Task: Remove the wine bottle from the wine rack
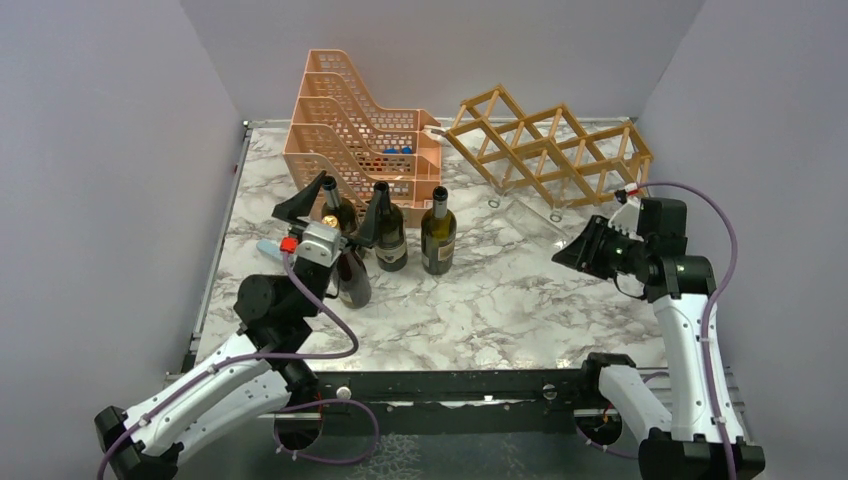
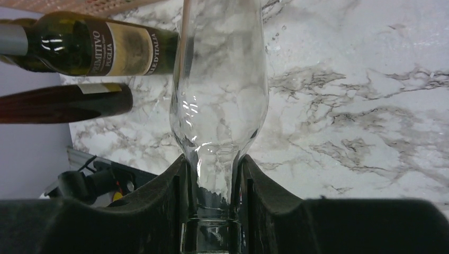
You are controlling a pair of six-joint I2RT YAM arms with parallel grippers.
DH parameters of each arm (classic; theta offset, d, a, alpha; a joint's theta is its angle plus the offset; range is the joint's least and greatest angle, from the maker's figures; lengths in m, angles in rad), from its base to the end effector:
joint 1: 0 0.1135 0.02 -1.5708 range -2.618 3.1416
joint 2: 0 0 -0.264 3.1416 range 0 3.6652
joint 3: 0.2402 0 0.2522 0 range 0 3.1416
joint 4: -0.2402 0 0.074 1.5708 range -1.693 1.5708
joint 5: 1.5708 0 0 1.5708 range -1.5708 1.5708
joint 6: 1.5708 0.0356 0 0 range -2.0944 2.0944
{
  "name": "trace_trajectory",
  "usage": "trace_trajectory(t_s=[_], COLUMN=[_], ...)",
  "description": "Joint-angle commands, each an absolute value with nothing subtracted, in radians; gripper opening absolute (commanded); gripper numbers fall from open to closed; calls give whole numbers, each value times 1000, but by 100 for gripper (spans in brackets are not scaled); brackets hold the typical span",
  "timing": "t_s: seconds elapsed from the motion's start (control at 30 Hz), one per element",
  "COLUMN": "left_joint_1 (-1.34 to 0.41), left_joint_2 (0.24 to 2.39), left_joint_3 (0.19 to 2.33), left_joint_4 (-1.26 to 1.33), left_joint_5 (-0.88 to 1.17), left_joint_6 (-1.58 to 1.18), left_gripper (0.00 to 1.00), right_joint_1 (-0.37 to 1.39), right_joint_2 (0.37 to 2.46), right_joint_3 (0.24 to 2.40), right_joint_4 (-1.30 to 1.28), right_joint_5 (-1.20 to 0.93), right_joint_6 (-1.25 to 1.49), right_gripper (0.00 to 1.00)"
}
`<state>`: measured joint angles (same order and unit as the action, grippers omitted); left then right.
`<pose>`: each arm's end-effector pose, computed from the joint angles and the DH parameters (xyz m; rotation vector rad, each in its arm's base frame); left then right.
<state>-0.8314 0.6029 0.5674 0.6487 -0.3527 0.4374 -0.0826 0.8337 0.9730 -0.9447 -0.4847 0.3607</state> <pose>0.1016 -0.0932 0.3763 0.2997 0.9561 -0.1917 0.1508 0.0042 0.3263 0.2894 2.3514 0.7087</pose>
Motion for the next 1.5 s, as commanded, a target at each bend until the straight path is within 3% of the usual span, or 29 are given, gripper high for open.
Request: trace_trajectory(t_s=[0.0,0.3,0.57,0.8,1.47], left_joint_1=[-833,-834,-931,-1210,-1168], left_joint_2=[653,831,1016,1191,1605], left_joint_3=[666,975,1141,1232,1299], left_joint_4=[559,212,67,-98,-137], left_joint_5=[-227,97,513,301,312], left_joint_6=[396,312,294,563,766], left_gripper=[94,89,92,98,99], right_joint_1=[-51,57,95,156,209], right_joint_2=[853,930,959,952,883], right_joint_3=[1047,1081,1076,1076,1077], right_joint_4=[-1008,-1092,-1074,-1070,-1085], right_joint_5=[-574,-551,-557,-561,-547], right_joint_6=[285,255,235,228,247], right_gripper=[14,15,15,15,15])
